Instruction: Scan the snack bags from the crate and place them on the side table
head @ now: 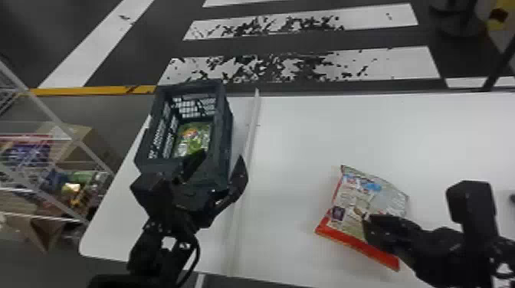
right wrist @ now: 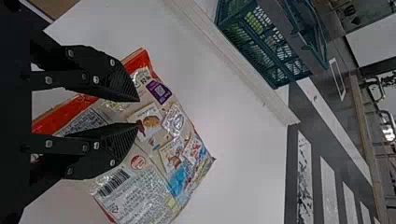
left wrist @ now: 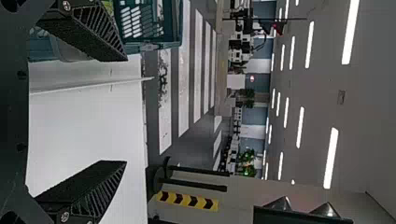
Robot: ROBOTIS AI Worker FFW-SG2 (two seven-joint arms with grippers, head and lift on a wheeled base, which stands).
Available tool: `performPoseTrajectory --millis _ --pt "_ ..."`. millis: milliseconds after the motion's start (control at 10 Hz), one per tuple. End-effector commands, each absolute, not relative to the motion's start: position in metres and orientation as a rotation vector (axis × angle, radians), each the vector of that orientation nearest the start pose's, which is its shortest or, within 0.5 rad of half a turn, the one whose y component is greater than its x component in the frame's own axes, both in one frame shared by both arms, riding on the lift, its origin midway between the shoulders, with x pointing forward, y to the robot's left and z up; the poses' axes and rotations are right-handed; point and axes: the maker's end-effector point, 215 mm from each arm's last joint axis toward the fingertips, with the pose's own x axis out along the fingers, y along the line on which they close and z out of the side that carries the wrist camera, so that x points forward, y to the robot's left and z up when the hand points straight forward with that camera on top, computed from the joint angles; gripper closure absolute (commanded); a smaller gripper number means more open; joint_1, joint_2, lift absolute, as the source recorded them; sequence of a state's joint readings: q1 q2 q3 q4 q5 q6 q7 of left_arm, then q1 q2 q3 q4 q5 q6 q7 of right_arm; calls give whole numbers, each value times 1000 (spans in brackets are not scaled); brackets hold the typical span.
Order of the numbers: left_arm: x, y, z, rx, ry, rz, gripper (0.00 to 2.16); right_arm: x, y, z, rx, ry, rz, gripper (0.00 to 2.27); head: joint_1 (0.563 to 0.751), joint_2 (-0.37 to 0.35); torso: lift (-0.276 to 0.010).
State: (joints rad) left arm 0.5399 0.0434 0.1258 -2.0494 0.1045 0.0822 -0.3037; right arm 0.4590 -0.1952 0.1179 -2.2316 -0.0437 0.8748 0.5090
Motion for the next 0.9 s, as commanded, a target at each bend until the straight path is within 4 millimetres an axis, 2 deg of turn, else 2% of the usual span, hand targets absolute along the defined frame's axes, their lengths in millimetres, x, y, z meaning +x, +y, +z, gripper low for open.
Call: performPoseTrajectory --millis 0,300,800 --pt "425 235 -373 -30 135 -212 90 360 -103 -457 -3 669 627 2243 695 200 -94" --pt "425 236 -375 -31 139 -211 90 379 -106 -459 -42 647 591 2243 695 181 -94" --pt "425 237 -379 -35 145 -208 90 368 -90 -517 -144 701 635 2243 695 199 -94"
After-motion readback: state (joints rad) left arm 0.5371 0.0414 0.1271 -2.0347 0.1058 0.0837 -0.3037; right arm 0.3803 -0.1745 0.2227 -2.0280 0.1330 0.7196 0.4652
